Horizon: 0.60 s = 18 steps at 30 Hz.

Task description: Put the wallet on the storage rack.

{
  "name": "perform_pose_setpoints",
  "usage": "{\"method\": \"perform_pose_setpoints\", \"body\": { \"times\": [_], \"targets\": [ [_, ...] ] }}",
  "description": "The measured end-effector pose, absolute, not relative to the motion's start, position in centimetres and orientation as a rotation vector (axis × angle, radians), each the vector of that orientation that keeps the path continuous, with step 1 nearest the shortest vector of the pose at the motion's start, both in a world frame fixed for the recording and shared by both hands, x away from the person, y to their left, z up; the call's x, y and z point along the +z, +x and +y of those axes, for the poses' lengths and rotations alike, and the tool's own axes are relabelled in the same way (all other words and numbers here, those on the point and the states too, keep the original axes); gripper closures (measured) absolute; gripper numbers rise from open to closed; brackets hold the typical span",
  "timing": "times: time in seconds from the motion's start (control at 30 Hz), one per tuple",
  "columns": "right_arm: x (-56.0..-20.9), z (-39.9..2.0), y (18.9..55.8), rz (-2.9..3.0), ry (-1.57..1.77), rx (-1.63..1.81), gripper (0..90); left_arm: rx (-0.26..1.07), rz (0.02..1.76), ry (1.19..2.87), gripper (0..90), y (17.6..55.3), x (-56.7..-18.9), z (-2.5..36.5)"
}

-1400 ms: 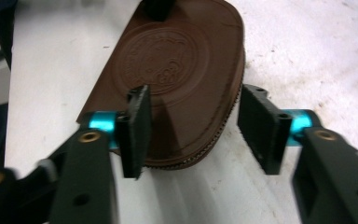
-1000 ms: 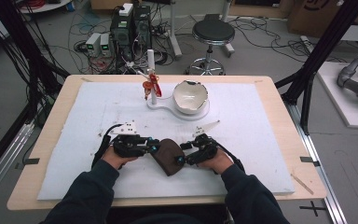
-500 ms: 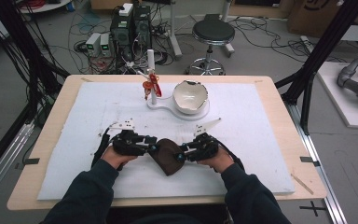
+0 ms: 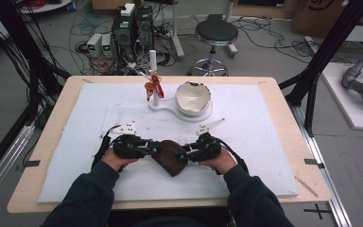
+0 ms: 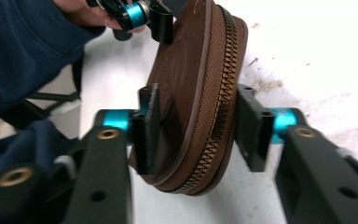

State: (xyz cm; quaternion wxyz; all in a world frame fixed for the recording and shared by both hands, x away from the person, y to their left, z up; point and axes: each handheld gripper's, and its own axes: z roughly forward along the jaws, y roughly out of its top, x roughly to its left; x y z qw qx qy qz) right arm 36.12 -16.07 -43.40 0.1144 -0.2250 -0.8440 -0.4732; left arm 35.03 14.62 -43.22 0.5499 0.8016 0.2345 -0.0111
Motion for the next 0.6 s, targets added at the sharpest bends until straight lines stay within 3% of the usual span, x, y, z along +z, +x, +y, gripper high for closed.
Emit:
{"method": "perform_pose_setpoints", "body": {
  "times": [0.03,0.1,0.13,0.27,0.5,0.6],
  "targets": [
    [-43.4,-16.1,36.2,-2.464,-0.655,-1.385,61.1,-0.022,0.591,1.895,66.1,35.1,-43.3,14.6],
    [-43.2,-16.3,36.3,-2.455,-0.630,-1.387,64.4,-0.042,0.683,1.878,44.5,35.5,-43.4,14.9],
    [-43.0,-16.4,36.2,-2.457,-0.626,-1.393,65.3,-0.037,0.703,1.874,41.8,35.5,-43.3,15.2],
    [-42.2,-17.3,36.2,-2.482,-0.632,-1.477,68.2,0.074,0.755,1.872,39.7,35.6,-42.9,16.6],
    [-40.5,-19.2,36.5,-2.569,-0.690,-1.565,69.4,0.262,0.861,1.777,27.9,35.9,-42.1,20.2],
    [-39.6,-19.8,36.7,-2.589,-0.708,-1.612,69.6,0.317,0.896,1.720,27.9,35.9,-41.9,21.8]
  ]
}}
